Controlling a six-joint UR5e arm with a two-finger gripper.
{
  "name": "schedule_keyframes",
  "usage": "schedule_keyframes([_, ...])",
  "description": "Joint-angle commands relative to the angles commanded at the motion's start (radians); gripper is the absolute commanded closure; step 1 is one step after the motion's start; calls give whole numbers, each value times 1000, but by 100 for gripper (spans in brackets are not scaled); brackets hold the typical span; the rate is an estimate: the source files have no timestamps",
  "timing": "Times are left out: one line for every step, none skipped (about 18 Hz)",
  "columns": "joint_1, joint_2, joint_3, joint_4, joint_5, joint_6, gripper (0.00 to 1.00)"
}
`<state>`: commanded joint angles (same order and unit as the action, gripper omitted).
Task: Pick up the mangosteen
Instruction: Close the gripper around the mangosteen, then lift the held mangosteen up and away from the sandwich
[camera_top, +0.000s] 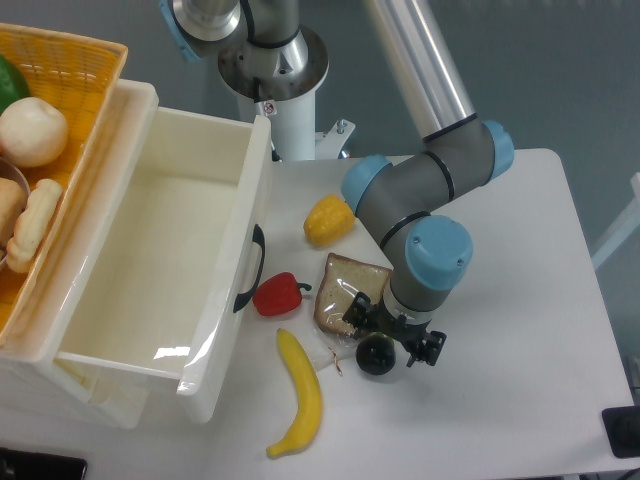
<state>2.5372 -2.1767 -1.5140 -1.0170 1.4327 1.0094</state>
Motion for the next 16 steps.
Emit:
schedule_keyframes([-2, -2, 0, 0, 0, 0, 10])
schedule_keyframes([-2, -5, 3, 0, 0, 0, 15])
schedule_keyframes([-2, -5, 3, 0, 2, 2, 18])
schedule_keyframes([-2, -6, 3, 0, 2, 2, 19])
schedule_keyframes([-2, -9, 5, 0, 3, 2, 22])
schedule_keyframes([-2, -12, 5, 0, 6, 2, 23])
schedule_keyframes([-3, -12, 5, 0, 11, 2, 23])
schedule_keyframes([-3, -12, 6, 0, 14, 2, 30])
schedule_keyframes([-3, -12, 8, 0, 14, 2, 44])
schedule_keyframes([-3, -12, 9, 0, 14, 3, 56])
schedule_keyframes([-2, -12, 9, 2, 14, 5, 69])
schedule_keyframes([-2, -11, 12, 0, 14, 5, 76])
schedule_keyframes([-2, -11, 15, 0, 14, 5, 78])
schedule_keyframes([-2, -8, 15, 0, 14, 5, 78])
schedule_keyframes([-2, -5, 17, 0, 14, 5, 78])
schedule_keyframes([0, -2, 17, 0, 14, 5, 78])
